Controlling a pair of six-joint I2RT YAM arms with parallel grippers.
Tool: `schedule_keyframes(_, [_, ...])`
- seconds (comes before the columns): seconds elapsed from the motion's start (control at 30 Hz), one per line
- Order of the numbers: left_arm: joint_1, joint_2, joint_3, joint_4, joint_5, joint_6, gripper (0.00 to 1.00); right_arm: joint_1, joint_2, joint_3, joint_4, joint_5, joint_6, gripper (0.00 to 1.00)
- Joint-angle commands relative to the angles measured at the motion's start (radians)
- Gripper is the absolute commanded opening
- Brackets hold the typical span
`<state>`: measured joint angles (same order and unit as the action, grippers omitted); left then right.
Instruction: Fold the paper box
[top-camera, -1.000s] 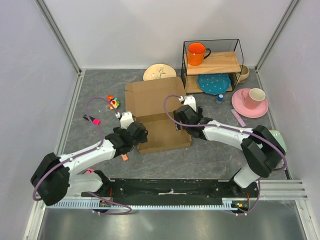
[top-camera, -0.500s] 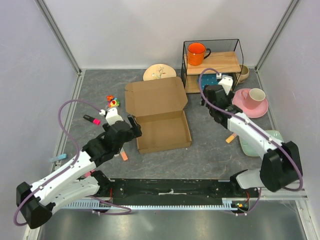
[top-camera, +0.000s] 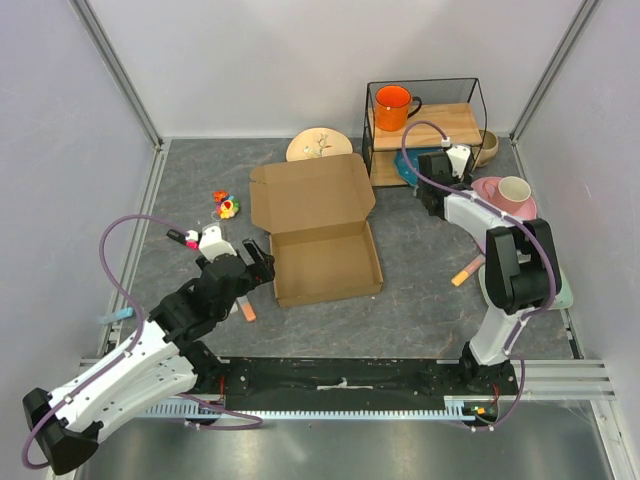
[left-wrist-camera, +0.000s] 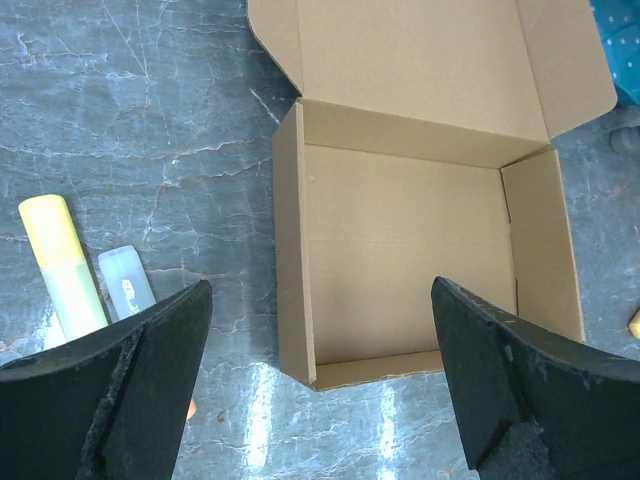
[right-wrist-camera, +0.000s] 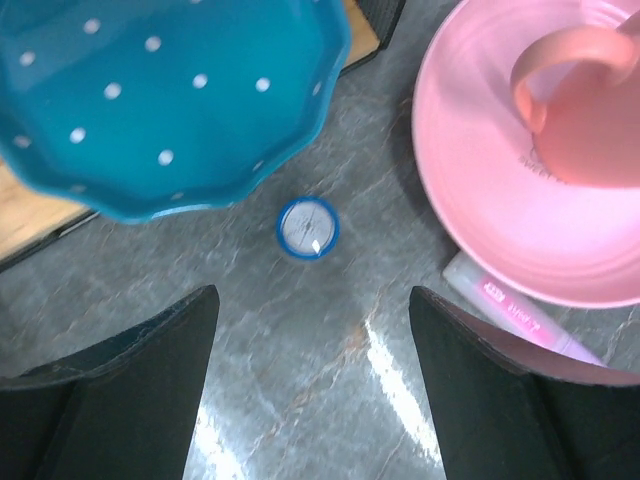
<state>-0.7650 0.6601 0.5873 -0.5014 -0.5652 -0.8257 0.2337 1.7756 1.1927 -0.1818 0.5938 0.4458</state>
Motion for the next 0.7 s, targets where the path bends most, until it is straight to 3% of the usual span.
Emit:
schedule_keyframes(0.0, [0.000,-0.027,0.000,0.003,-0.016,0.034,0.96,-0.043,0.053,0.070,0.060,0.011,-0.044,0.84])
schedule_keyframes(0.37, [0.000,-0.005,-0.015,0.004,-0.005,0.030,0.96,-0.056,0.169,0.139,0.102,-0.008,-0.048,0.82])
schedule_keyframes(0.67, [0.000,0.007,-0.015,0.004,-0.016,0.031,0.96,-0.073,0.240,0.203,0.107,-0.026,-0.061,0.71])
